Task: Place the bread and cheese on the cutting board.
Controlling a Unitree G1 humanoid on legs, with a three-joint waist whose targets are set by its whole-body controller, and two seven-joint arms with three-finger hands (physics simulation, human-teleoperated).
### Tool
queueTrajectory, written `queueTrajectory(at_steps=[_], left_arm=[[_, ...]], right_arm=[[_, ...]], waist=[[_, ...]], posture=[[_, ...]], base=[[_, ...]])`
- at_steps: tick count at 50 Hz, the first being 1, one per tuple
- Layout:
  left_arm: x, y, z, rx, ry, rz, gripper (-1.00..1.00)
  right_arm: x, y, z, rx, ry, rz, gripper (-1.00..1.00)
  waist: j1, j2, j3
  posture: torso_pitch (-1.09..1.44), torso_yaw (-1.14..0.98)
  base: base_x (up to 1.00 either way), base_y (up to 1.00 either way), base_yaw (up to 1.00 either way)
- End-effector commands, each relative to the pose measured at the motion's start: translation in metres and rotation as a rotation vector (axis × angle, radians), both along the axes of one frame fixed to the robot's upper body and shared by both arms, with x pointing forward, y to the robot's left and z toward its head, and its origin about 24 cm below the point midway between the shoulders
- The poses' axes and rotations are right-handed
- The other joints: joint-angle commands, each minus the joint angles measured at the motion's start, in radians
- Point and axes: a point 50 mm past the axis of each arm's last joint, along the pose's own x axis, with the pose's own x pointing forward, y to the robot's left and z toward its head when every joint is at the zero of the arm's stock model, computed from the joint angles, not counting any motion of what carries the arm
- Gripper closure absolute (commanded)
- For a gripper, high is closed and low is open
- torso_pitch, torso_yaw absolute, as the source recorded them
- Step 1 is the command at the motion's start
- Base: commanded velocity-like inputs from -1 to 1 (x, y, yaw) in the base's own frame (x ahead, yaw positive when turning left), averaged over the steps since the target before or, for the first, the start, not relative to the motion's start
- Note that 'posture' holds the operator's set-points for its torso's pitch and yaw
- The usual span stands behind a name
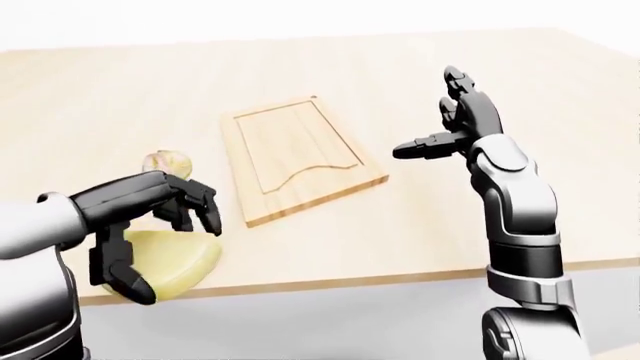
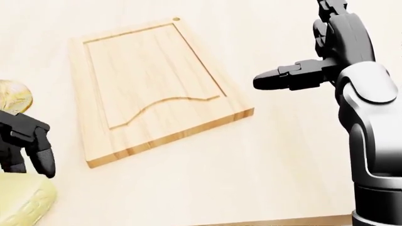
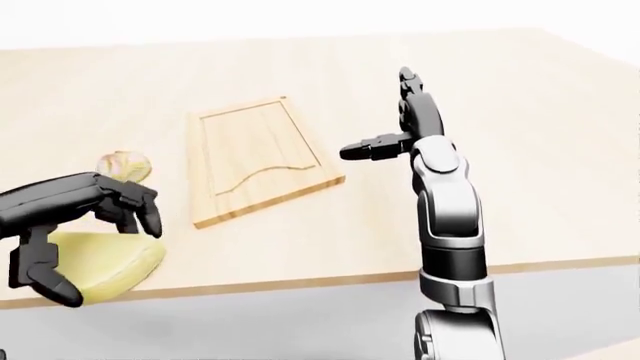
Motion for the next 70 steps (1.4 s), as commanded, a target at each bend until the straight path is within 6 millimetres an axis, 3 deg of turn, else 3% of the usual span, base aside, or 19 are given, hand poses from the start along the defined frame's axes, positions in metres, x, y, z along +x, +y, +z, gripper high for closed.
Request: queueTrajectory(at_steps=[1,8,19,25,33,42,45,58,63,70], left_arm=[[0.0,0.003,0.006,0.041,-0.069,0.028,1.0],[0.002,0.006,0.016,0.039,-0.094,0.039,0.99],[0.006,0.001,0.087,0.024,-0.189,0.036,0.96],[0.006,-0.004,0.113,0.034,-0.215,0.021,0.95],[0.02,-0.032,0.17,-0.034,-0.302,-0.001,0.95],[0.071,-0.09,0.198,0.024,-0.345,-0.019,0.95],[0.079,-0.101,0.198,0.029,-0.348,-0.022,0.95],[0.124,-0.143,0.158,0.065,-0.33,-0.002,0.95],[0.137,-0.159,0.161,0.052,-0.358,0.028,0.95],[0.154,-0.158,0.151,0.087,-0.402,0.129,0.95]], right_arm=[[-0.003,0.001,0.023,-0.011,-0.104,0.001,-1.0],[-0.003,0.002,0.024,-0.013,-0.106,-0.001,-1.0],[-0.003,0.001,0.026,-0.012,-0.111,0.002,-1.0],[-0.003,-0.001,0.029,-0.017,-0.111,0.002,-1.0],[-0.005,-0.003,0.034,-0.016,-0.118,0.001,-1.0],[-0.009,-0.005,0.027,-0.021,-0.109,-0.003,-1.0],[-0.008,-0.005,0.026,-0.023,-0.107,-0.002,-1.0],[-0.009,-0.008,0.024,-0.019,-0.104,-0.003,-1.0],[-0.01,-0.009,0.028,-0.018,-0.107,-0.003,-1.0],[-0.009,-0.011,0.026,-0.016,-0.107,-0.006,-1.0]], waist=[[0.001,0.0,-0.024],[0.0,0.001,-0.021],[0.0,-0.008,-0.015],[0.001,-0.007,-0.012],[0.003,-0.02,-0.006],[0.01,-0.04,-0.006],[0.008,-0.046,-0.005],[0.004,-0.055,-0.013],[0.005,-0.064,-0.017],[0.005,-0.068,-0.016]], posture=[[0.0,0.0],[0.0,0.0],[0.0,0.0],[0.0,0.0],[0.0,0.0],[0.0,0.0],[0.0,0.0],[0.0,0.0],[0.0,0.0],[0.0,0.0]], base=[[0.0,0.0,0.0],[0.0,0.0,0.0],[0.0,0.0,0.0],[0.0,0.0,0.0],[0.0,0.0,0.0],[0.0,0.0,0.0],[0.0,0.0,0.0],[0.0,0.0,0.0],[0.0,0.0,0.0],[0.0,0.0,0.0]])
